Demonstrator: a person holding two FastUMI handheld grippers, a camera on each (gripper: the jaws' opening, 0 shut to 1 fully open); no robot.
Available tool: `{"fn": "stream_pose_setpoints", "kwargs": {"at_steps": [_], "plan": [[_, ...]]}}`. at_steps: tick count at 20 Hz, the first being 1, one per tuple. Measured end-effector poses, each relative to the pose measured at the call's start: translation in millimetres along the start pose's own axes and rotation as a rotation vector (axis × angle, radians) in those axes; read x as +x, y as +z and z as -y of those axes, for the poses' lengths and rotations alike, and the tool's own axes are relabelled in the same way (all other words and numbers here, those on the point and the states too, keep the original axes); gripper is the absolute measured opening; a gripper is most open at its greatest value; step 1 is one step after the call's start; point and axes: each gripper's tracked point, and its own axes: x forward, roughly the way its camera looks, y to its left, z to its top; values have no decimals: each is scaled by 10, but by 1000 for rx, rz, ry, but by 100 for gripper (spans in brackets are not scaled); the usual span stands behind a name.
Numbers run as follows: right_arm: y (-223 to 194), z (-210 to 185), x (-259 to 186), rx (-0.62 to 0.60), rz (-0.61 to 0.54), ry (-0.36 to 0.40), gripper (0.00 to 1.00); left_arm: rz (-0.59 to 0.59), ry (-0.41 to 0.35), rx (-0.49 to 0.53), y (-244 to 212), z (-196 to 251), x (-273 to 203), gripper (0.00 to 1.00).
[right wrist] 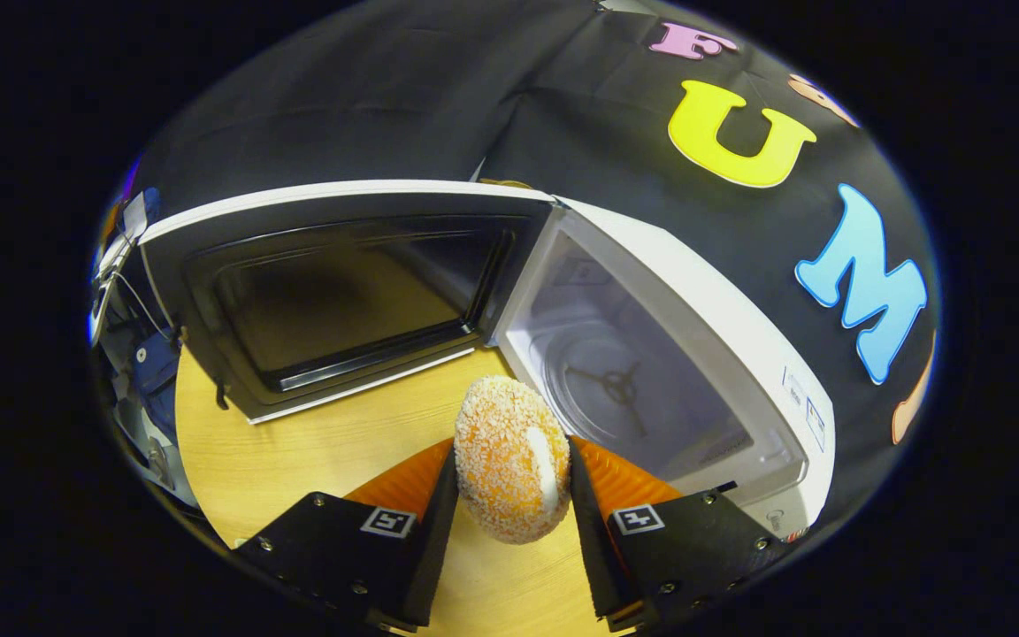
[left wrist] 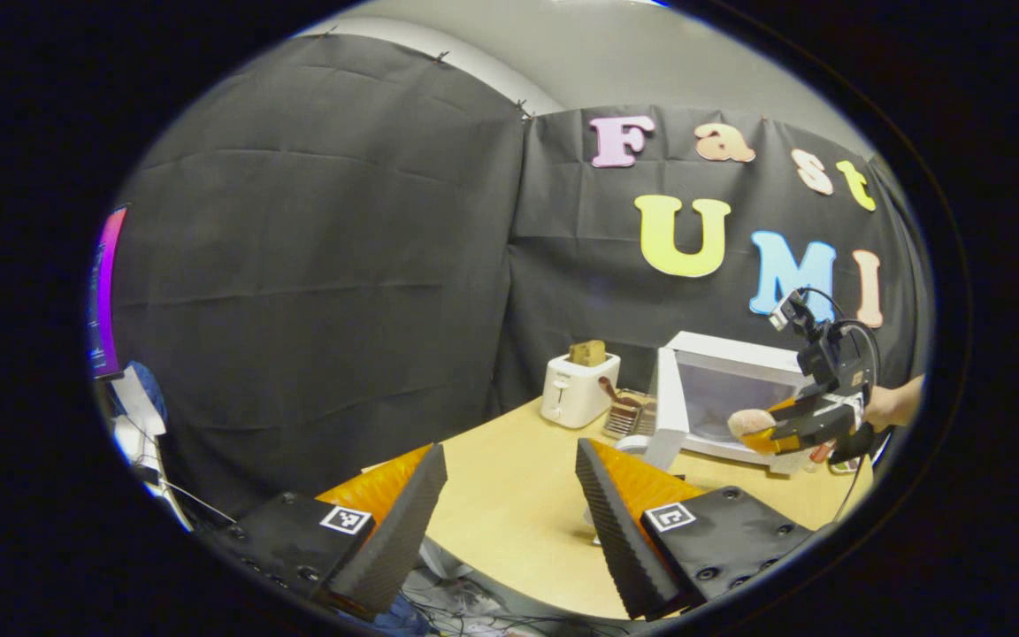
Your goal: Open the microwave oven with the left hand, put the food in, and close the microwave oven.
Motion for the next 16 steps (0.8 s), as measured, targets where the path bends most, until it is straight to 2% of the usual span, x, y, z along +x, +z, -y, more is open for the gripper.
{"fn": "stream_pose_setpoints", "kwargs": {"at_steps": [1,2,6,8,9,11,12,16], "plan": [[36,53,59,-1,2,-12,63,2,5,0,0,-86,-36,99],[71,103,100,-4,8,-22,66,-2,8,-1,-22,-113,-87,95],[156,274,361,-43,20,-65,66,-23,20,7,-65,-117,-87,97],[122,328,491,-53,10,-77,69,-28,27,20,-40,-116,-99,98],[112,359,571,-58,8,-81,66,-32,32,25,-38,-119,-116,98],[81,419,726,-64,-5,-97,69,-42,43,30,-55,-135,-150,98],[65,445,780,-68,-10,-106,66,-44,47,31,-49,-132,-166,97],[11,569,1059,-97,-20,-151,66,-49,72,24,-50,-173,-187,96]]}}
